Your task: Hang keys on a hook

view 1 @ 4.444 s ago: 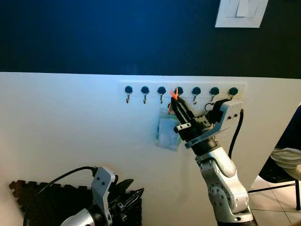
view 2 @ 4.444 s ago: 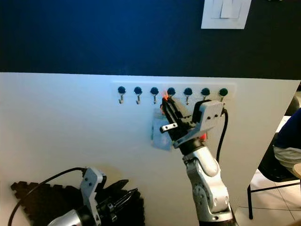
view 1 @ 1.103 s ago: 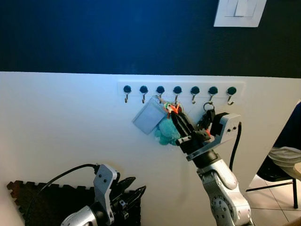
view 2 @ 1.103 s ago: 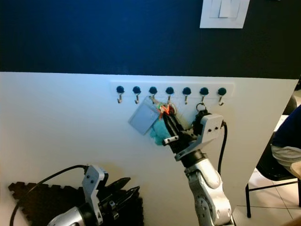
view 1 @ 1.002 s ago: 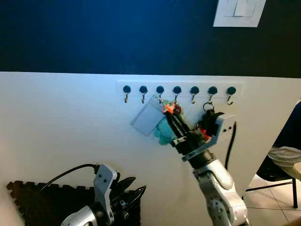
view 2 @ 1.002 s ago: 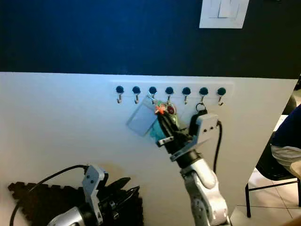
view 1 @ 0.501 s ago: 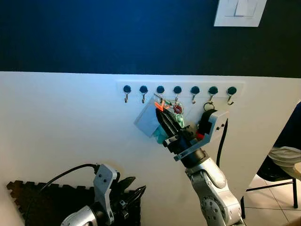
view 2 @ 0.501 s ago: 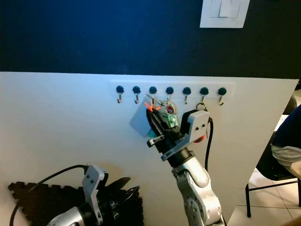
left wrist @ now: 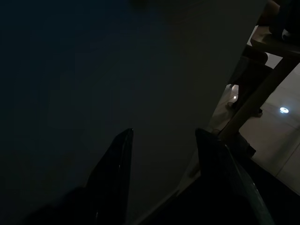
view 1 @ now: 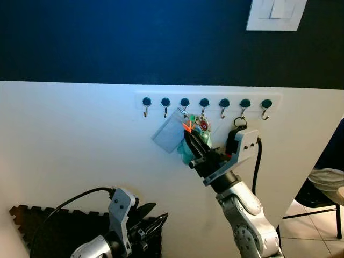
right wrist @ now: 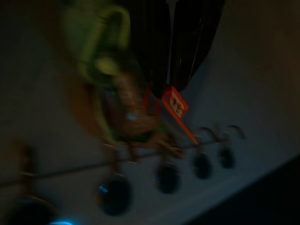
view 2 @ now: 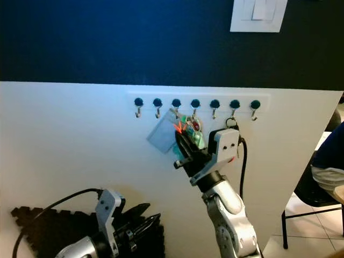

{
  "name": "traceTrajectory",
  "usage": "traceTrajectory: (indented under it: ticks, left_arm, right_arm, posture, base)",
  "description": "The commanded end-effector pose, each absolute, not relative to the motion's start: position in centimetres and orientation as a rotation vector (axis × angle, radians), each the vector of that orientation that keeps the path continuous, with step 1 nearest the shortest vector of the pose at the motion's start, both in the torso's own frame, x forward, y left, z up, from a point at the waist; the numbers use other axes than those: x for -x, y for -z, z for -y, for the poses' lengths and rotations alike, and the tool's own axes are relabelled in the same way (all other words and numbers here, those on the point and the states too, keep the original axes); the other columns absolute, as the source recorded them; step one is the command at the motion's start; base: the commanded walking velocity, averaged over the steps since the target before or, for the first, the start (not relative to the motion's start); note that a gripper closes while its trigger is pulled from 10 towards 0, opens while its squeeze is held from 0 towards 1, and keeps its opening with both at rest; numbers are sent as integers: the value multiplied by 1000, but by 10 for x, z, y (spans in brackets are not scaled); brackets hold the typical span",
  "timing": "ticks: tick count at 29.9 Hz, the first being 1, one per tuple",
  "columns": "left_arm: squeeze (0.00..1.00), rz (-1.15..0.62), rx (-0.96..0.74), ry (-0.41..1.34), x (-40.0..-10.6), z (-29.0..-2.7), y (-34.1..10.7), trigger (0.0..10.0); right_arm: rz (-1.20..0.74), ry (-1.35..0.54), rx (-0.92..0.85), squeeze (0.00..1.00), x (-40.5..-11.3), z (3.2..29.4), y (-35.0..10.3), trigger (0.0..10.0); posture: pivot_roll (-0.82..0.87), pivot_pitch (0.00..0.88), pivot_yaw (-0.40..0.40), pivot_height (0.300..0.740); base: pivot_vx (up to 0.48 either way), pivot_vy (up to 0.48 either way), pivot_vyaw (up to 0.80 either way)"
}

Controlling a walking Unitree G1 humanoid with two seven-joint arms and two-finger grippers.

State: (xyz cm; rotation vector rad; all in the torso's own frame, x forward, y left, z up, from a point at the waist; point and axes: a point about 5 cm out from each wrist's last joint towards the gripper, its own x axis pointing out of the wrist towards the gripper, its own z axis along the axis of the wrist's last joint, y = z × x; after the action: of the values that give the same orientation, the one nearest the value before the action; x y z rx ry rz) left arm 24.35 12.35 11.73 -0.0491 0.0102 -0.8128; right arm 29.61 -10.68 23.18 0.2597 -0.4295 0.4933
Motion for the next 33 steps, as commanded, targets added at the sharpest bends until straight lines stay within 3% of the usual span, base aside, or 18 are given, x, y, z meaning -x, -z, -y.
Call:
traceTrajectory:
  ticks: [1,19,20,21,22,24,25,27,31,32,33]
  left_arm:
    - [0,-16,36,823,-241,-123,-116,10000]
    - [0,-9,33,823,-242,-123,-117,10000]
    - [0,-9,32,825,-242,-123,-117,10000]
    - [0,-9,32,826,-242,-123,-117,10000]
    - [0,-9,30,827,-242,-122,-117,10000]
    - [0,-9,30,828,-242,-122,-117,10000]
    - [0,-9,29,828,-242,-123,-117,10000]
    - [0,-9,30,827,-242,-123,-117,10000]
    - [0,-9,31,825,-242,-123,-117,10000]
    - [0,-9,31,824,-242,-123,-117,10000]
    - [0,-9,31,824,-241,-123,-117,10000]
  right_arm:
    - [375,-411,-258,0,-302,120,-221,10000]
    - [419,-400,-339,0,-302,127,-226,10000]
    - [422,-410,-348,78,-301,126,-226,10000]
    - [423,-417,-354,78,-301,125,-227,10000]
    - [425,-431,-364,608,-300,124,-227,10000]
    - [425,-433,-365,608,-300,124,-227,10000]
    - [427,-436,-369,937,-299,124,-227,10000]
    - [430,-443,-375,1000,-299,123,-227,10000]
    - [423,-444,-370,984,-298,122,-226,10000]
    - [415,-443,-363,827,-298,121,-224,10000]
    - [409,-444,-358,745,-298,121,-223,10000]
  posture:
    - [88,47,7,740]
    - [87,42,5,740]
    - [86,39,4,740]
    - [86,39,4,740]
    - [86,39,4,740]
    - [86,39,4,740]
    - [86,38,4,740]
    - [87,39,4,740]
    - [87,39,4,740]
    - [88,43,3,740]
    - [88,43,3,740]
  base:
    - [0,0,0]
    - [0,0,0]
    - [0,0,0]
    - [0,0,0]
    - [0,0,0]
    - [0,0,0]
    - [0,0,0]
    - [0,0,0]
    - [0,0,0]
    - [0,0,0]
    - [0,0,0]
